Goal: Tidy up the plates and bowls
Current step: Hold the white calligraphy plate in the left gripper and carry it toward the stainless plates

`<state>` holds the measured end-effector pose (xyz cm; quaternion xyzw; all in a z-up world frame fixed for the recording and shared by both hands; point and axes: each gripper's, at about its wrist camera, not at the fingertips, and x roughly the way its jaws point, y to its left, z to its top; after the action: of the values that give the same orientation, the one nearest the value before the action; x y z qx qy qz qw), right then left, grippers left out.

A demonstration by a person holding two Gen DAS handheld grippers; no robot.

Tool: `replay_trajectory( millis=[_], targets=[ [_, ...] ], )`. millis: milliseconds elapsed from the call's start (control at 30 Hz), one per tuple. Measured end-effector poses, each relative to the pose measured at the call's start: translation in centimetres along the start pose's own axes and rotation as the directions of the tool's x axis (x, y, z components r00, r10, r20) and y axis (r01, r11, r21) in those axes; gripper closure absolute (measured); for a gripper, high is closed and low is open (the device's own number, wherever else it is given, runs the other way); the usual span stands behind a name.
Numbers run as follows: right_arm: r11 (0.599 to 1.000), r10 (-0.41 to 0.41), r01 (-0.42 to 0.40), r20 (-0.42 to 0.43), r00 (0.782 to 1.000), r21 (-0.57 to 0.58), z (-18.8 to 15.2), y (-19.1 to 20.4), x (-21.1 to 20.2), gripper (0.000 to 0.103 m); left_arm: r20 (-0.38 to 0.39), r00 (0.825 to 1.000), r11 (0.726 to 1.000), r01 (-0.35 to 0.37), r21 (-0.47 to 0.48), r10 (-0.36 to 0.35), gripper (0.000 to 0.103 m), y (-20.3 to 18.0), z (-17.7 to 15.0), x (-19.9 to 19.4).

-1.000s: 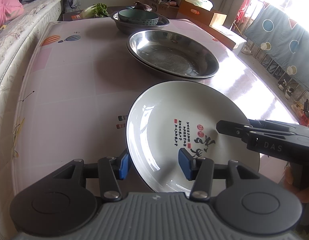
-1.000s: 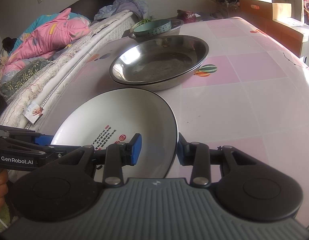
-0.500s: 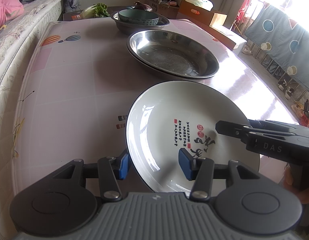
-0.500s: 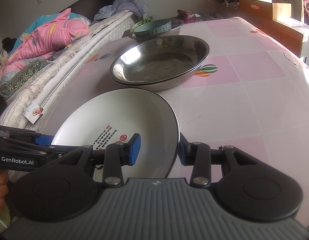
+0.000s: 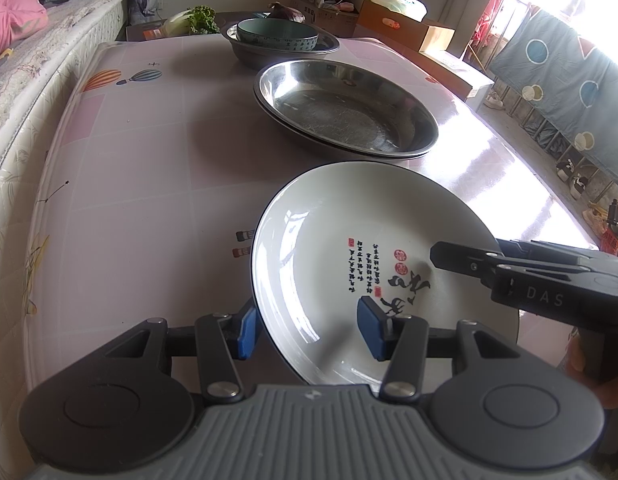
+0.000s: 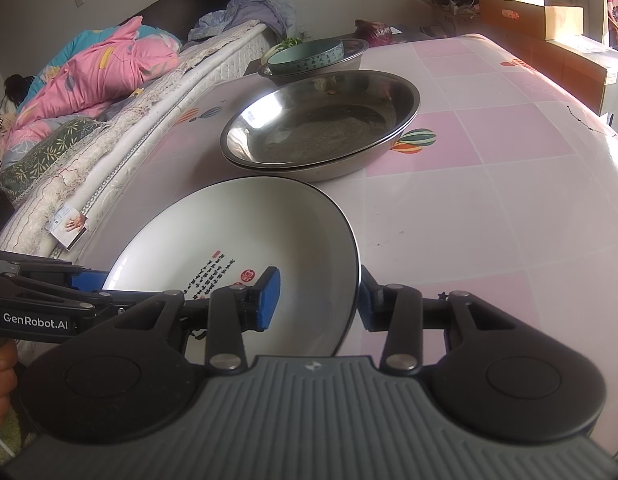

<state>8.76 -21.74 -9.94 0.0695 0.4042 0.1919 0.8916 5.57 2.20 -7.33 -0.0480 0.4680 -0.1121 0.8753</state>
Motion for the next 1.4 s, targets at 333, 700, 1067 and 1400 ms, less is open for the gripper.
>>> replay_trajectory(
  millis=[333, 700, 1067, 1400],
  targets=[
    [1.000, 0.000, 0.000, -0.010, 1.000, 0.006, 0.2, 0.0, 0.0, 0.063, 0.010, 1.000, 1.000, 0.004, 0.017, -0.004, 0.051, -0.1, -0.2, -0.1],
    [1.000, -0.027, 0.027, -0.027, 0.999, -0.013, -1.0, 0.9, -1.4, 0.064, 0.027, 0.999, 0.999, 0.046, 0.029, -0.047, 0.052, 0.1, -1.1, -0.6],
    [0.995, -0.066, 0.066, -0.001, 0.998, -0.080, -1.1, 1.0, -1.5, 0.066, 0.004, 0.993, 0.992, 0.121, 0.027, -0.121, 0.052, 0.1, -1.5, -1.0],
    [0.996, -0.068, 0.068, 0.010, 0.998, -0.053, -1.1, 0.2, -1.4, 0.066, 0.028, 1.000, 0.994, -0.006, 0.111, 0.003, 0.053, -0.7, -0.6, -0.2]
  ],
)
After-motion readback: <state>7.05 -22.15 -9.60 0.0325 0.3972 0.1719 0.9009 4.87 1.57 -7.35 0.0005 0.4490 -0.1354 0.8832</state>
